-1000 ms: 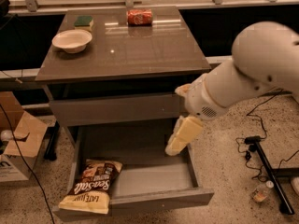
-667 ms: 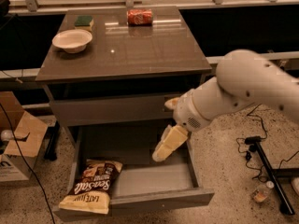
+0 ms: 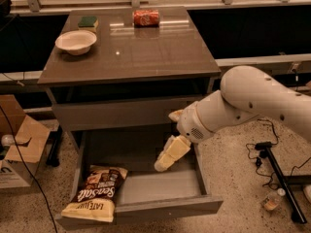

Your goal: Pick brown chip bag from middle drawer and place on counter

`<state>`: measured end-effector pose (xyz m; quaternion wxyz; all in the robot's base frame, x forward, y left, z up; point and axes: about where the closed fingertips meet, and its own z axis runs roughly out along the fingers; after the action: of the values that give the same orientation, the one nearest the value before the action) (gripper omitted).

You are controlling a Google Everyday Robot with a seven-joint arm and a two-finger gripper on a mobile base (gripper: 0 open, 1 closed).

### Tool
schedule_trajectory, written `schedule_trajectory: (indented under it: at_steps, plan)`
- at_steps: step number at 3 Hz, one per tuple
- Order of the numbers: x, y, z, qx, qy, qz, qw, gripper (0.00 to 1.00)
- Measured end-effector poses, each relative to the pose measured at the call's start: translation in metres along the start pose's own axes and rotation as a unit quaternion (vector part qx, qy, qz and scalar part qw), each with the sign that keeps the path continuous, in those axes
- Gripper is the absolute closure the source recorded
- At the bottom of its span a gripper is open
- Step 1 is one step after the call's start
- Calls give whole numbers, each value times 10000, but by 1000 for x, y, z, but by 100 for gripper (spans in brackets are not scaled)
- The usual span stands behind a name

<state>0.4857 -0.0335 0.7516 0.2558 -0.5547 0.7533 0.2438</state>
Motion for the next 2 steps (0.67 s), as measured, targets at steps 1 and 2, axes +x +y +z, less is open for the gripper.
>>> schedule_trajectory:
  at_steps: [1,2]
  plan:
    - [-3,6,57,-335,-82,95,9994,0]
    - [-2,15,111,-618,-78,86,9980,0]
